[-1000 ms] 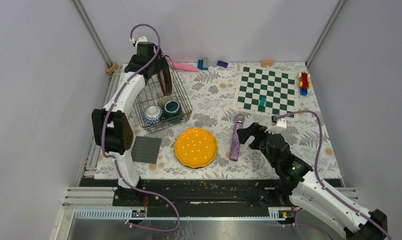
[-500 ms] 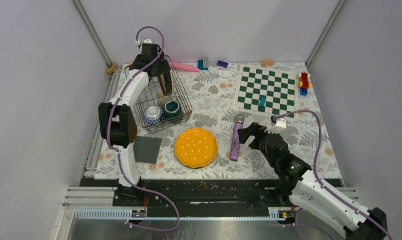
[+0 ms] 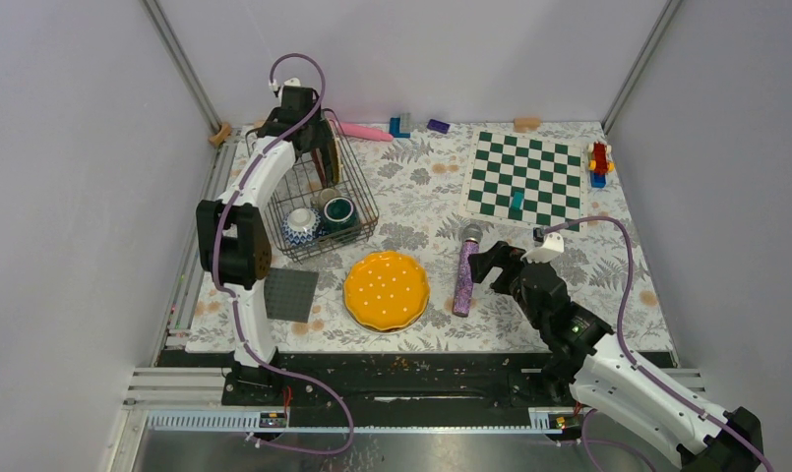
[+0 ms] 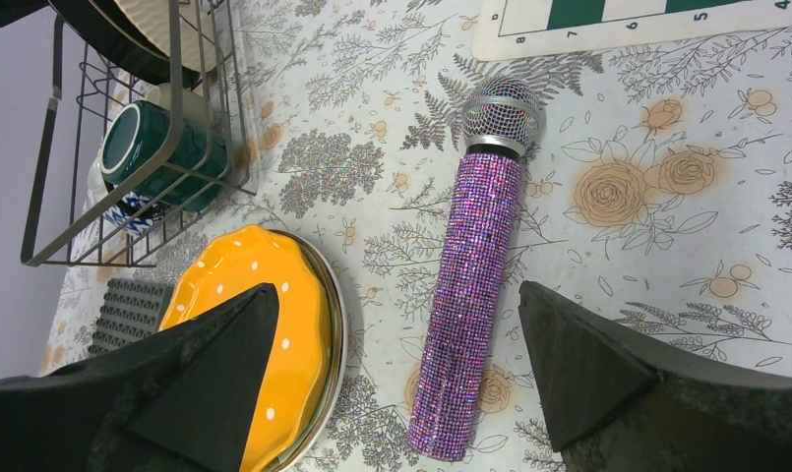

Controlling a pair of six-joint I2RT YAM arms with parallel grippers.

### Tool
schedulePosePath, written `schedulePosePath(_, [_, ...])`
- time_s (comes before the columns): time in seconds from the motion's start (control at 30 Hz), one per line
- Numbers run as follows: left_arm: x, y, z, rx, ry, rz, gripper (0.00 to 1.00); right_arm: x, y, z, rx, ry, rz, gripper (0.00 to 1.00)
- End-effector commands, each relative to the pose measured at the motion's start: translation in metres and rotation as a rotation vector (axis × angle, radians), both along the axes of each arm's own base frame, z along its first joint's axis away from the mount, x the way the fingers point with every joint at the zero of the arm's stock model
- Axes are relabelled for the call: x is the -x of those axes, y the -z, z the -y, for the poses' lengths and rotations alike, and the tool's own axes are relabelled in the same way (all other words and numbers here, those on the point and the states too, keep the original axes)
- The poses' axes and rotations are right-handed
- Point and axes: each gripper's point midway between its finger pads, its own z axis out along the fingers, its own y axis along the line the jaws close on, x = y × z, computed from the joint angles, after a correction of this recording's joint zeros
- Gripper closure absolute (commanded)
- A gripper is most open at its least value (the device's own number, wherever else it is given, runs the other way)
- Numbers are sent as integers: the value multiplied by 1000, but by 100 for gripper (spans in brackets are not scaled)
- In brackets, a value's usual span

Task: Unload the mixed dishes from the dish rack
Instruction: Pick up the plate from the dish rack.

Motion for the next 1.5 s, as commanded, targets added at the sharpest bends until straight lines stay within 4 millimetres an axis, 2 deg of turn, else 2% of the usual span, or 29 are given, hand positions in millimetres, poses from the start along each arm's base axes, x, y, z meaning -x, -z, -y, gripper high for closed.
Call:
schedulePosePath(0.0, [-5,-12,-13,-28,-60,22,49,-4,-3,6,21,38,21,1])
schedulePosePath(0.27, [-2,-17,-20,-45,-87,20,51,-4,-3,7,17,40,23,0])
schedulePosePath(0.63, [-10,-7,-9,-7,-48,3,53,-5,-3,10,24,59,26,0])
schedulePosePath(0.87, [-11,-4,-8,16,-67,1,64,-5,-5,13,21,72,38,0])
schedulePosePath(1.17, [-11,-26,-6,58,-90,48,83,-6,-8,17,21,86,53,1])
schedulePosePath(1.33, [-8,-47,-14,31,-113,90,93,-5,-9,18,19,90,59,0])
schedulePosePath(1.37, [-7,-52,-16,21,-118,101,99,-6,-9,18,20,91,58,1])
schedulePosePath(1.47, [-4,-72,-22,-9,-118,141,100,-5,-9,18,21,90,57,1])
